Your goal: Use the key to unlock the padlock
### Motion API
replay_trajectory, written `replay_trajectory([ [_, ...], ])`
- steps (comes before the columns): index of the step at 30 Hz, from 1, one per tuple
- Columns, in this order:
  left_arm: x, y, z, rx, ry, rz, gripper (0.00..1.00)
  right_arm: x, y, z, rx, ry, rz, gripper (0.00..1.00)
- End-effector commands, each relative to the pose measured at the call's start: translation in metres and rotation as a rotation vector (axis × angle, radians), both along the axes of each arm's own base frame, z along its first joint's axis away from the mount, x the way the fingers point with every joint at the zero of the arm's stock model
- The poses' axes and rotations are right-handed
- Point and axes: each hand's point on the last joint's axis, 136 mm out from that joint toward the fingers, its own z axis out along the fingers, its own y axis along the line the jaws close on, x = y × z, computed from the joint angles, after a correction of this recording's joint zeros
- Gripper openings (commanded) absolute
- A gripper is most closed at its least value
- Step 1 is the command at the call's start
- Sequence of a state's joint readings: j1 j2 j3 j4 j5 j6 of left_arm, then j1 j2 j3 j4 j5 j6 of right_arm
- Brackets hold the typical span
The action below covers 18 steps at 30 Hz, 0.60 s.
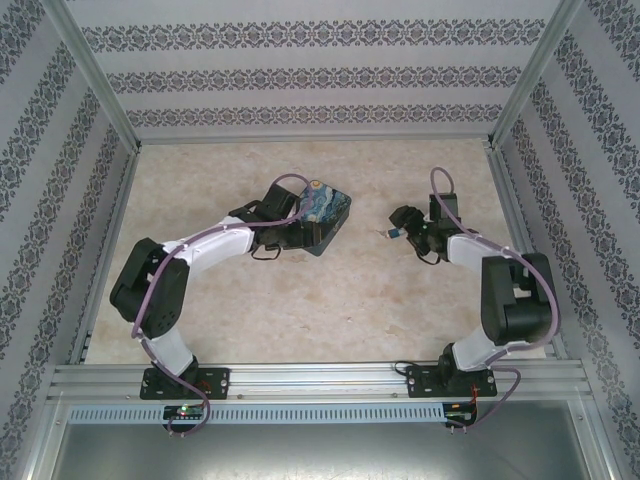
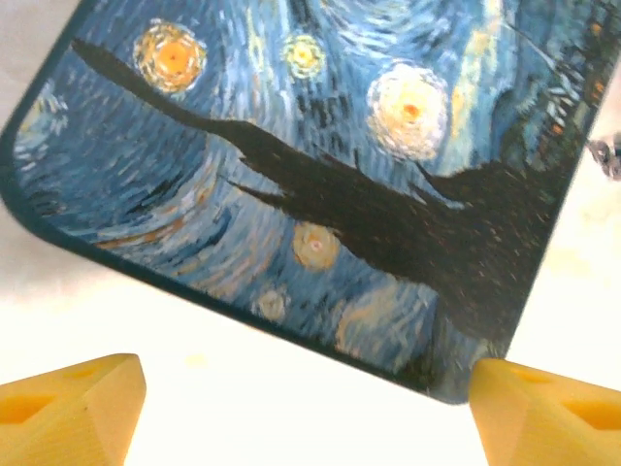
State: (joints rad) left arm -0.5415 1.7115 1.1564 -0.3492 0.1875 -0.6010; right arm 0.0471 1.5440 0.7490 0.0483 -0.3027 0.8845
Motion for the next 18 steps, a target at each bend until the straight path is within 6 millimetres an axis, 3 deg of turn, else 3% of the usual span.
replay_trajectory([
  [1, -0.004, 0.004, 0.035, -0.02, -0.061, -0.016, 1.0, -0.008, -0.006, 0.028, -0.017, -0.055, -0.007, 0.91],
  [5, 0.001, 0.016, 0.073, -0.03, -0.154, 0.005, 1.0, -0.013, -0.01, 0.064, -0.075, -0.141, 0.021, 0.98],
  [8, 0.002, 0.043, 0.1, 0.022, -0.24, 0.061, 1.0, -0.018, -0.026, 0.093, -0.22, -0.192, 0.032, 0.98],
  [15, -0.008, 0.147, 0.148, 0.265, -0.579, 0.302, 1.0, -0.028, -0.089, 0.118, -0.656, -0.299, -0.096, 0.98],
  [18, -0.021, 0.183, 0.161, 0.361, -0.763, 0.383, 0.99, -0.032, -0.107, 0.113, -0.802, -0.305, -0.12, 0.98],
])
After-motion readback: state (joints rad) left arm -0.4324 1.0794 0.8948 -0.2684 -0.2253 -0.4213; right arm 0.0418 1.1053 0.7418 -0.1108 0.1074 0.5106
